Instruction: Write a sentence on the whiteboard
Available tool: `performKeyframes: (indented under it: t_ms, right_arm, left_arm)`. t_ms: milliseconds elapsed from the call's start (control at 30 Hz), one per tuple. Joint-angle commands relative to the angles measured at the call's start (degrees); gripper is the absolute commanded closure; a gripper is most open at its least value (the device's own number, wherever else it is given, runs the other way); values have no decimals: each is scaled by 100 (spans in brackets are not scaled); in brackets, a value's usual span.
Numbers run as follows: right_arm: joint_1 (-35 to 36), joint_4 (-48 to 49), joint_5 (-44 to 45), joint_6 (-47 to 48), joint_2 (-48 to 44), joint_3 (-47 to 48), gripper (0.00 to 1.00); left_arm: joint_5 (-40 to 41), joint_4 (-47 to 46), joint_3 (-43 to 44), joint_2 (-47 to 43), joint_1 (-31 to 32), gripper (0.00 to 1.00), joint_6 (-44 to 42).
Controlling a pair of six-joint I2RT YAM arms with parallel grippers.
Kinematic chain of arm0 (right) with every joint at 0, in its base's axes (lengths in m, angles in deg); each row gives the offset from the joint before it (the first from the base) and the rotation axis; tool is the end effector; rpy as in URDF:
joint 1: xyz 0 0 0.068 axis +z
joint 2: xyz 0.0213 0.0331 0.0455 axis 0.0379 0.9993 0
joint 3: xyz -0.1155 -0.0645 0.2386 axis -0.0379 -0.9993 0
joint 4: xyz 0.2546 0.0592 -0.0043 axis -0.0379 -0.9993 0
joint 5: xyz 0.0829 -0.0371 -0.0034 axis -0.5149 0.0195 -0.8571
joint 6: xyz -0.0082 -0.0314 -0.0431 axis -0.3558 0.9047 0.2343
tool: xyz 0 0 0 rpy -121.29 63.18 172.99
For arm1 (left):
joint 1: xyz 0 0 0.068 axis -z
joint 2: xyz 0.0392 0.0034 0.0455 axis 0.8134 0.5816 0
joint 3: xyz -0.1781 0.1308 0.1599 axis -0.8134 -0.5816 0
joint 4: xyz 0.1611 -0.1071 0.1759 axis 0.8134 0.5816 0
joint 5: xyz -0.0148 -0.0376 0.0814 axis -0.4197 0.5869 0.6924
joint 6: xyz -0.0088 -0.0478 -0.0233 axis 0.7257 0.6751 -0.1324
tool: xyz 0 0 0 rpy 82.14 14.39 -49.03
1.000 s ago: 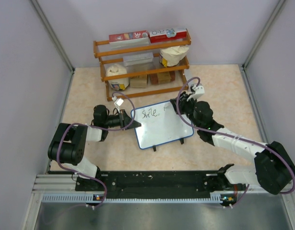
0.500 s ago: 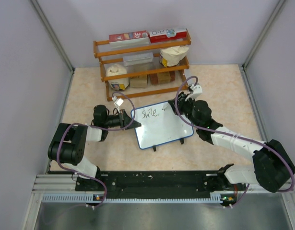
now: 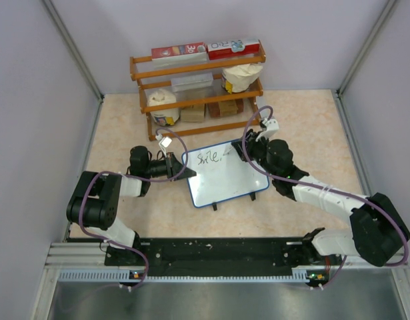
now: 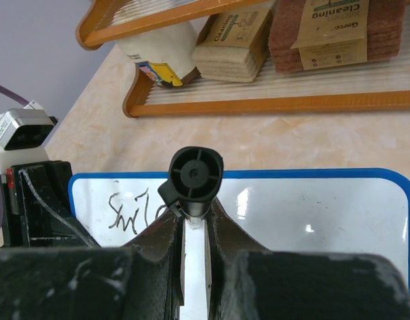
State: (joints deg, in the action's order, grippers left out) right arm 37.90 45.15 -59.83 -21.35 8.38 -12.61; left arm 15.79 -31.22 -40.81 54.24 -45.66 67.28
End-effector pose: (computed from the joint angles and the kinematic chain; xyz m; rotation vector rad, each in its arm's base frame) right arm 0.2330 0.1652 0.2586 -0.1040 1.7459 0.7565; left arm 0.2639 -0.0730 0.1545 0.3498 1.9747 -1.5665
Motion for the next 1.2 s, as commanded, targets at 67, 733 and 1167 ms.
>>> performKeyframes:
  t_ms: [67, 733, 1167]
  right_arm:
    - [-22, -181, 101, 22, -8, 32, 100]
    - [-31, -331, 260, 58, -237, -170, 100]
    - [-31, -138, -39, 14, -176, -232, 100]
  left_arm:
    - [238, -76, 77, 76, 1, 100, -172]
    - [238, -68, 77, 93, 1, 100, -172]
    - [238, -76, 77, 94, 1, 100, -164]
